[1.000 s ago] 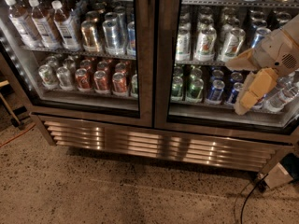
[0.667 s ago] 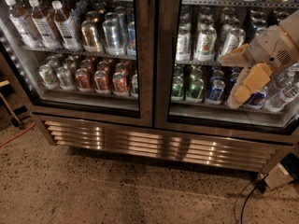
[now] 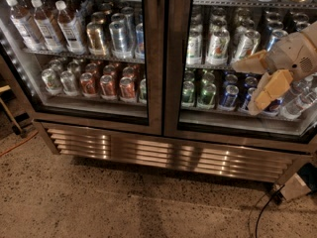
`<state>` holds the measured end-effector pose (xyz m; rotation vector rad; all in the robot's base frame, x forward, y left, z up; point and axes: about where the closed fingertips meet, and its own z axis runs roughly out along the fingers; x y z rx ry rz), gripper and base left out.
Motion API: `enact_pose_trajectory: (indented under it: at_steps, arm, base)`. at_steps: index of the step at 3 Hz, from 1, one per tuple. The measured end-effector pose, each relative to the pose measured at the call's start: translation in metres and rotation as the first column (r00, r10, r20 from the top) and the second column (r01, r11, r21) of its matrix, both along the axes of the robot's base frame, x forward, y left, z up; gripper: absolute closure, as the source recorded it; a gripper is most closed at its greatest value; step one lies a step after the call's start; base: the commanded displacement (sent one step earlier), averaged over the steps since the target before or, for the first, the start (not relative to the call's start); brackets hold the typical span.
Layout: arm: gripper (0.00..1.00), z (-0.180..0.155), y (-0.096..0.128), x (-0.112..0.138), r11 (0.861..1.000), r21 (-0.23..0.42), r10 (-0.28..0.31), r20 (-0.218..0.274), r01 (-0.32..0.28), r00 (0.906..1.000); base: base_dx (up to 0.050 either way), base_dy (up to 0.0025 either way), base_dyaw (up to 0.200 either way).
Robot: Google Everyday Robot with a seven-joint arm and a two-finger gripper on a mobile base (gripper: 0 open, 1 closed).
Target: Open left fridge door
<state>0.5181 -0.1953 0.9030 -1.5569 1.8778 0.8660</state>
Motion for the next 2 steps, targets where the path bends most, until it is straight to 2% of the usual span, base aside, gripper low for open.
enact_pose_trajectory:
  at_steps: [1, 2]
  arm:
    - [0.0, -0.016, 0.005, 0.002, 0.94, 0.333, 0.095, -0.053, -0.072, 0.9941]
    - [0.0, -0.024, 0.025, 0.016, 0.864, 0.496, 0.136, -0.069, -0.084, 0.9883]
  base:
    - [0.0, 0.0, 0.0]
    - [0.0, 0.0, 0.0]
